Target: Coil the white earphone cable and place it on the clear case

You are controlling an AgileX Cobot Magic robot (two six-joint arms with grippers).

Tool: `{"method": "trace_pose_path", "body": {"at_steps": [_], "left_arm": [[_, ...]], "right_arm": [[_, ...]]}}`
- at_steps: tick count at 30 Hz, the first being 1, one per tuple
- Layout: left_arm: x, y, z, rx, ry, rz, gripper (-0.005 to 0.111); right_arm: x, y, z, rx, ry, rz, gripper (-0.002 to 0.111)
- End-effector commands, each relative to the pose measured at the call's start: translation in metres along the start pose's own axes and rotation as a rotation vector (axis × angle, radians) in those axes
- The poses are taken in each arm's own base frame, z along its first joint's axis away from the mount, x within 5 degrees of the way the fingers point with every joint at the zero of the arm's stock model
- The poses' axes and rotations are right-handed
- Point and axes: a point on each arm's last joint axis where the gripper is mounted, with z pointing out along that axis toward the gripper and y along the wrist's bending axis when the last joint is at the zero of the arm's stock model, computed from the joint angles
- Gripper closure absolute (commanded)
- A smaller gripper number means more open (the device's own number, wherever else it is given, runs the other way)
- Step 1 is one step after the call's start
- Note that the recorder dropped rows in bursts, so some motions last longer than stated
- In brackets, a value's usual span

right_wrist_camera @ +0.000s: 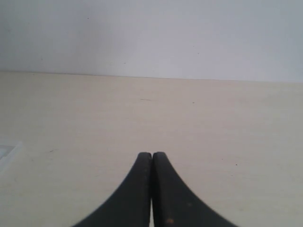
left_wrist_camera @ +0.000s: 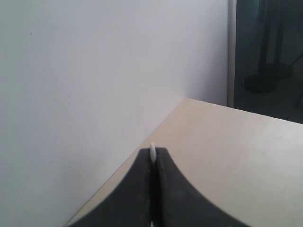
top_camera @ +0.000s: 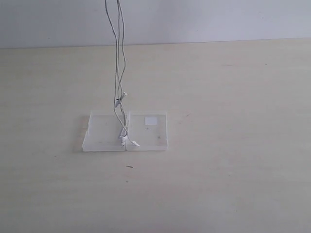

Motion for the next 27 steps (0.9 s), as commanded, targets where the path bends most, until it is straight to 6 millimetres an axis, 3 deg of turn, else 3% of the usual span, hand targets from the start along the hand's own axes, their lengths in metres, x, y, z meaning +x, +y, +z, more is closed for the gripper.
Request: {"method": "trace_pose_path", "body": {"at_steps": [1,27], "left_arm": [[0.0005,0.0009,0.0008,-0.004,0.001,0.007,0.107],[0.0,-0.004,0.0007,0.05,-0.003,-0.01,0.107]], "right_arm": [[0.0006,-0.0004,0.0001,0.006,-0.008,-0.003,0.108],[0.0006,-0.0004,0.0001,0.006,-0.008,-0.003,0.108]]}}
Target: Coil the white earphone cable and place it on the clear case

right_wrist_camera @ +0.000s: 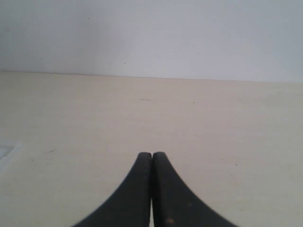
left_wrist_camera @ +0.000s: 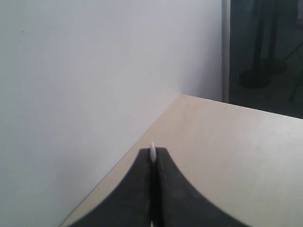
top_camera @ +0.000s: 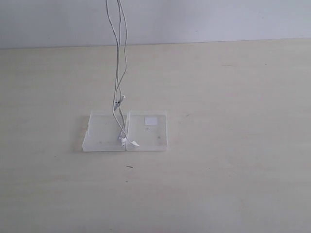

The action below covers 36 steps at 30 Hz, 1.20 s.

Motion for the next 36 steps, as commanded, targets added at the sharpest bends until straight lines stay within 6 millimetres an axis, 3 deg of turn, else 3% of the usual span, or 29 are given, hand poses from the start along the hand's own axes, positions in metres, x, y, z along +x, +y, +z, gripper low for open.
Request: {"method": "trace_pose_path", "body": {"at_steps": [1,10,12,14,17,19,22,23,25,27,28,29,30,31,33,36], "left_arm": [[-0.002,-0.002,0.001,0.03,-0.021,-0.027,0.107],[-0.002,-0.003,0.001,0.044,-0.027,-0.038,0.107],[-0.002,-0.004,0.001,0.047,-0.021,-0.038,0.107],[-0.001,-0.004,0.001,0.052,-0.01,-0.036,0.107],[0.0,-0.004,0.001,0.054,-0.006,-0.036,0.107],[0.0,-0.004,0.001,0.053,-0.005,-0.035,0.107],[-0.001,-0.004,0.001,0.049,-0.012,-0.035,0.107],[-0.001,-0.004,0.001,0.049,-0.012,-0.035,0.107],[-0.001,-0.004,0.001,0.049,-0.012,-0.035,0.107],[0.0,-0.005,0.001,0.055,-0.007,-0.037,0.107],[0.0,-0.005,0.001,0.055,-0.007,-0.037,0.107],[0.0,-0.005,0.001,0.055,-0.007,-0.037,0.107],[0.0,-0.004,0.001,0.055,-0.005,-0.036,0.107],[0.0,-0.004,0.001,0.055,-0.005,-0.036,0.107],[0.0,-0.004,0.001,0.055,-0.005,-0.036,0.107],[0.0,-0.004,0.001,0.055,-0.005,-0.036,0.107]], "right_arm": [[0.001,0.0,0.0,0.006,-0.008,-0.003,0.108],[0.001,0.0,0.0,0.005,-0.008,-0.011,0.108],[-0.004,-0.002,0.0,0.022,-0.056,-0.091,0.108],[-0.011,-0.001,-0.001,0.001,-0.136,0.097,0.108],[-0.034,-0.006,-0.007,0.031,-0.397,0.167,0.108],[-0.047,-0.012,-0.015,0.024,-0.583,0.399,0.108],[-0.064,-0.013,-0.029,-0.047,-0.826,0.48,0.108],[-0.067,-0.012,-0.031,-0.074,-0.862,0.488,0.108],[-0.095,-0.005,-0.03,-0.138,-0.856,0.441,0.108],[-0.13,0.002,-0.012,-0.187,-0.742,0.362,0.108],[-0.151,0.009,0.013,-0.239,-0.623,0.304,0.108],[-0.163,0.017,0.042,-0.308,-0.499,0.256,0.108],[-0.168,0.025,0.057,-0.391,-0.419,0.203,0.108],[-0.164,0.042,0.084,-0.578,-0.281,0.106,0.105],[-0.155,0.064,0.118,-0.907,-0.147,0.07,0.095],[-0.134,0.071,0.162,-1.078,-0.059,0.142,0.08]]}}
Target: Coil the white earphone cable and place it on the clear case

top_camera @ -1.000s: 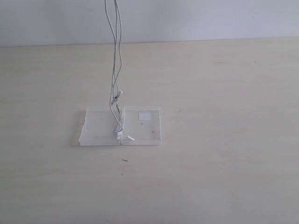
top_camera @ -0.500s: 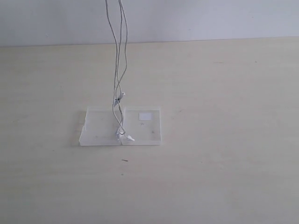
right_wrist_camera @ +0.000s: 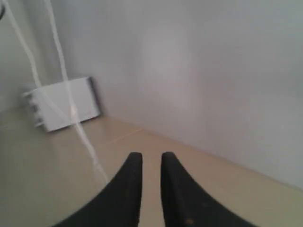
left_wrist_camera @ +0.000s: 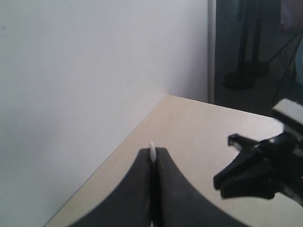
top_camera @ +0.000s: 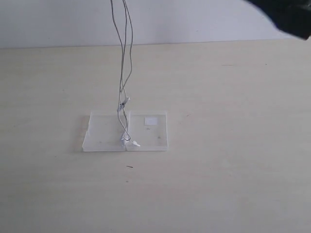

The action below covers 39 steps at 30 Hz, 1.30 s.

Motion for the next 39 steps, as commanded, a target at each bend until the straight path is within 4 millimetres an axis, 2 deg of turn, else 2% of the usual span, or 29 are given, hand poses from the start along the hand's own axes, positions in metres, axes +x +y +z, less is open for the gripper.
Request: {"method": "trace_pose_path", "body": {"at_steps": [1,4,6,8,10,16,21,25,30,34,39], "left_arm": [[0.0,0.0,0.001,0.009,-0.003,-0.009,0.107],[0.0,0.0,0.001,0.009,-0.003,-0.007,0.107],[0.0,0.0,0.001,0.008,0.0,-0.006,0.107],[0.0,0.0,0.001,0.004,0.002,-0.003,0.107],[0.001,0.0,0.001,0.006,0.003,-0.003,0.107],[0.001,0.0,0.001,0.006,0.003,-0.003,0.107],[0.001,0.0,0.001,0.006,0.003,-0.003,0.107],[0.001,0.0,0.001,0.006,0.003,-0.001,0.107],[0.001,0.0,0.001,0.008,0.007,-0.001,0.107],[0.001,0.0,0.001,0.008,0.007,-0.001,0.107],[0.001,0.0,0.001,0.008,0.007,-0.001,0.107]], "right_arm": [[0.03,-0.024,0.029,-0.199,0.088,0.091,0.076],[0.052,-0.026,0.048,-0.272,0.126,0.069,0.067],[0.064,-0.017,0.061,-0.334,0.145,0.021,0.063],[0.07,-0.008,0.072,-0.381,0.145,-0.014,0.06],[0.074,-0.003,0.083,-0.352,0.164,-0.032,0.058],[0.076,0.018,0.103,-0.343,0.171,-0.093,0.055],[0.072,0.019,0.119,-0.244,0.183,-0.113,0.055],[0.068,0.026,0.13,-0.27,0.169,-0.122,0.055],[0.08,0.022,0.14,-0.212,0.243,-0.117,0.055],[0.086,0.019,0.142,-0.202,0.266,-0.111,0.061],[0.086,0.019,0.142,-0.198,0.268,-0.11,0.082]]}}
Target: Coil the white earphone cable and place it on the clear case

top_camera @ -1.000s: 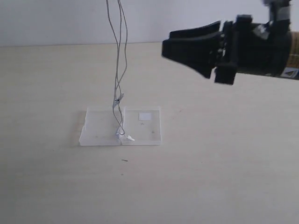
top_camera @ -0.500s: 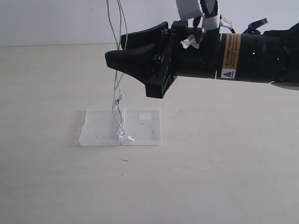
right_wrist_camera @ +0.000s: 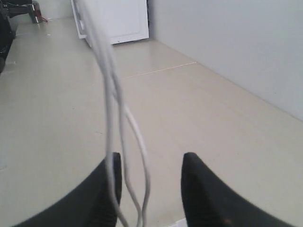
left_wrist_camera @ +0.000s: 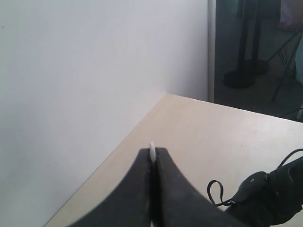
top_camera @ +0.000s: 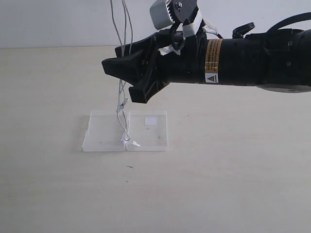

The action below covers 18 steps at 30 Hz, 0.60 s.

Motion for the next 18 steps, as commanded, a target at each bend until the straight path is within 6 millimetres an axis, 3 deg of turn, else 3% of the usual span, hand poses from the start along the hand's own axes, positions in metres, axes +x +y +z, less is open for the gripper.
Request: {"method": "trace_pose_path", "body": {"at_steps": [1,5,13,18], "left_arm": [[0.001,0.0,0.001,0.006,0.004,-0.002,0.107],[0.001,0.0,0.001,0.006,0.004,-0.002,0.107],[0.001,0.001,0.001,-0.002,0.011,0.006,0.107],[0.004,0.007,0.001,-0.066,0.038,0.045,0.107]], "right_arm": [[-0.001,-0.001,0.001,0.014,0.001,0.004,0.089],[0.0,-0.002,0.001,0.024,0.009,0.007,0.107],[0.0,-0.004,0.0,0.047,0.025,0.027,0.108],[-0.003,-0.017,-0.01,0.252,0.105,0.06,0.108]]}}
